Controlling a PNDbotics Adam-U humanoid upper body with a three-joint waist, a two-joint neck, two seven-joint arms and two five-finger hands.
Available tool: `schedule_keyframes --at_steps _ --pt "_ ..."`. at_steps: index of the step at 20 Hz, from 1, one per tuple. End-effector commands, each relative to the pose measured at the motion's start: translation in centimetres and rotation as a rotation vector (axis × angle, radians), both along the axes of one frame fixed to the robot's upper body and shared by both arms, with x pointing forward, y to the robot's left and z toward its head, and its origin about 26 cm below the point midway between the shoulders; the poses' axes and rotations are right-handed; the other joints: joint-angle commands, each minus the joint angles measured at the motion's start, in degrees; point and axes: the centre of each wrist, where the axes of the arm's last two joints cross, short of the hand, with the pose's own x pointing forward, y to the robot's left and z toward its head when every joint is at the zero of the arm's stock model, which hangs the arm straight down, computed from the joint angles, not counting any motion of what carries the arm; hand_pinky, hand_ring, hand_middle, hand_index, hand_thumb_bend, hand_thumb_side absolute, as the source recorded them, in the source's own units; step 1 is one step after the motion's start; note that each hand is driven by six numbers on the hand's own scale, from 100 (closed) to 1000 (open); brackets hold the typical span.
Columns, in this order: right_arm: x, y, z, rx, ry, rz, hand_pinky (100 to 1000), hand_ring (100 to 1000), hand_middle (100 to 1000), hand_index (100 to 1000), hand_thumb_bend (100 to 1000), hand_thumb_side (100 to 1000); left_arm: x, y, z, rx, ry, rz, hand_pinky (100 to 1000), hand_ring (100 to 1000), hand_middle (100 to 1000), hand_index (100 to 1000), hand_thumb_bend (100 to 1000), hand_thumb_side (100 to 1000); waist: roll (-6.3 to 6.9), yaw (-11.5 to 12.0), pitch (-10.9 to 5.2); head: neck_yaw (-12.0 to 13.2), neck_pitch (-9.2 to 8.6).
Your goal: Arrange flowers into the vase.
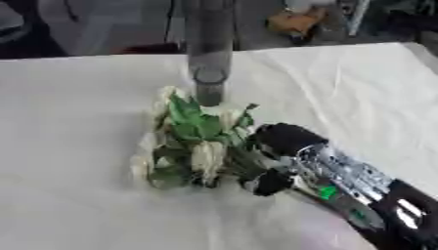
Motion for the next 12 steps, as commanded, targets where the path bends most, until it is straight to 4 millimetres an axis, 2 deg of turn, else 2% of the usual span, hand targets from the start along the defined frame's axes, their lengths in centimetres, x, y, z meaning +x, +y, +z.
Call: schedule_keyframes --at_steps 1,7,12 --pt "0.2 -0.3 0.1 -0.027 -0.039 -0.011 588 765 718 804 359 507 -0.3 0.0 1.0 0.016 -0.037 -0.009 811 920 949 977 100 1000 0.16 0.1 -0.58 -0.3 -0.67" --pt "0.4 -0.4 -0.5 -0.042 -0.042 -0.01 597 772 726 811 384 497 -0.3 0.0 1.0 0.014 -0.037 -0.01 811 920 949 977 100 1000 0.24 0.3 -0.31 -0.5 -0.57" --pt "0.8 -0.6 -1.1 -0.058 -0.048 -0.025 589 764 717 803 366 502 -0.3 -0.1 1.0 0.011 -0.039 -0.012 809 919 948 977 100 1000 0.21 0.4 -0.11 -0.6 -0.75"
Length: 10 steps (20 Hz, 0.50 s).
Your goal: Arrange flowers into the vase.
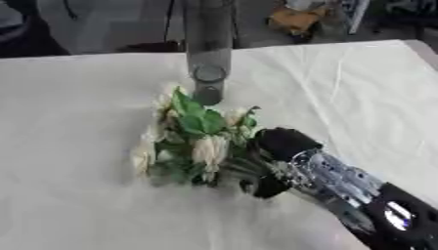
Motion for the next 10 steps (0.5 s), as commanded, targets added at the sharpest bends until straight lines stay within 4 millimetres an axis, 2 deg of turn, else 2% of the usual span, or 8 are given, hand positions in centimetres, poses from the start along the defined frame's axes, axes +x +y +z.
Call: schedule_keyframes --at_steps 1,10 --pt "0.25 -0.4 0.13 -0.022 -0.033 -0.015 583 755 707 795 358 510 -0.34 -0.06 0.96 0.014 -0.038 -0.009 808 919 948 977 100 1000 0.05 0.1 -0.62 -0.2 -0.58" --pt "0.45 -0.76 -0.58 -0.001 -0.123 -0.074 531 693 649 763 331 564 -0.34 -0.06 0.93 0.012 -0.037 -0.008 805 918 949 977 100 1000 0.16 0.1 -0.52 -0.6 -0.89"
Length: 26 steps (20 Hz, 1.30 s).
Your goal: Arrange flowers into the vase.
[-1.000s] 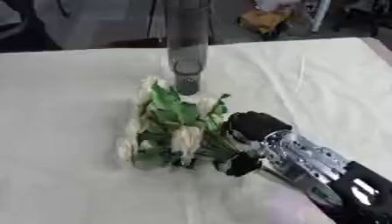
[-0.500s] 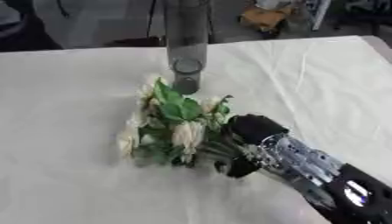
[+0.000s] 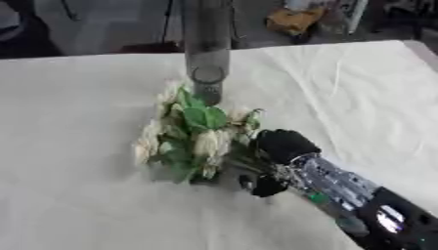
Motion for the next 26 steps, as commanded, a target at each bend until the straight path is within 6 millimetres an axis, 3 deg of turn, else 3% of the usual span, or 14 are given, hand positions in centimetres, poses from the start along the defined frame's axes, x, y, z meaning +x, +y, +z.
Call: schedule_keyframes --at_steps 1,7,10,14,26 --pt "0.3 -0.4 0.5 -0.002 -0.049 -0.025 524 683 640 760 323 564 -0.3 -0.1 0.9 0.014 -0.036 -0.009 805 918 949 977 100 1000 0.06 0.0 -0.69 -0.3 -0.67" --pt "0.5 -0.4 0.0 0.007 -0.042 -0.029 493 637 618 752 283 515 -0.3 -0.1 1.0 0.016 -0.038 -0.013 806 918 949 977 100 1000 0.22 0.2 -0.52 -0.8 -0.95" --pt "0.7 -0.5 -0.4 0.015 -0.028 -0.04 441 571 591 734 244 481 -0.3 -0.1 1.0 0.016 -0.039 -0.013 805 917 947 976 100 1000 0.31 0.3 -0.38 -1.1 -0.93" --pt "1.1 -0.7 -0.9 0.065 -0.001 -0.07 442 525 542 699 249 447 -0.3 -0.1 1.0 0.014 -0.039 -0.013 803 915 945 975 100 1000 0.38 0.4 -0.18 -1.3 -0.99" --pt "1.6 -1.0 -1.2 0.148 -0.042 -0.111 162 362 386 551 105 436 -0.3 0.0 1.0 0.014 -0.035 -0.01 802 913 944 975 100 1000 0.42 0.6 0.02 -1.6 -1.1"
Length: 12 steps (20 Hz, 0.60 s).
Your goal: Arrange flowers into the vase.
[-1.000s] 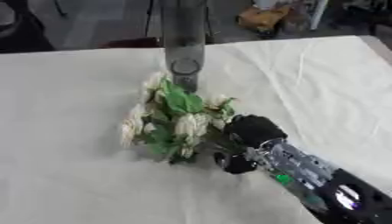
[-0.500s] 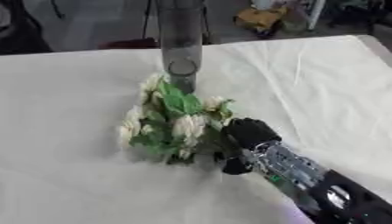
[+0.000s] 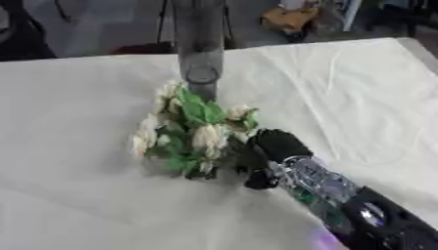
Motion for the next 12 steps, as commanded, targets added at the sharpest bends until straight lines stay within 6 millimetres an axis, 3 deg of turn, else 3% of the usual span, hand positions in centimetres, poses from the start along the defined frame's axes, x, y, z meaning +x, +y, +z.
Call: schedule_keyframes --at_steps 1,2,5,12 --pt "0.24 -0.68 0.29 0.005 -0.009 -0.019 144 348 370 538 100 435 -0.38 0.11 1.03 0.019 -0.034 0.0 802 913 944 975 100 1000 0.0 0.1 -0.65 -0.1 -0.56" --pt "0.24 -0.69 0.33 0.013 -0.009 -0.021 100 308 322 499 100 443 -0.38 0.11 1.03 0.019 -0.034 0.0 802 913 944 975 100 1000 -0.02 0.1 -0.66 -0.1 -0.6" --pt "0.26 -0.8 0.51 0.046 -0.001 -0.03 100 248 259 433 100 467 -0.39 0.13 1.04 0.022 -0.034 0.001 802 913 944 975 100 1000 -0.07 0.1 -0.74 0.0 -0.61" --pt "0.35 -1.01 1.12 0.082 -0.001 -0.036 100 108 100 187 100 459 -0.4 0.15 1.01 0.026 -0.029 0.002 800 908 940 975 100 1000 -0.11 0.2 -0.81 0.0 -0.58"
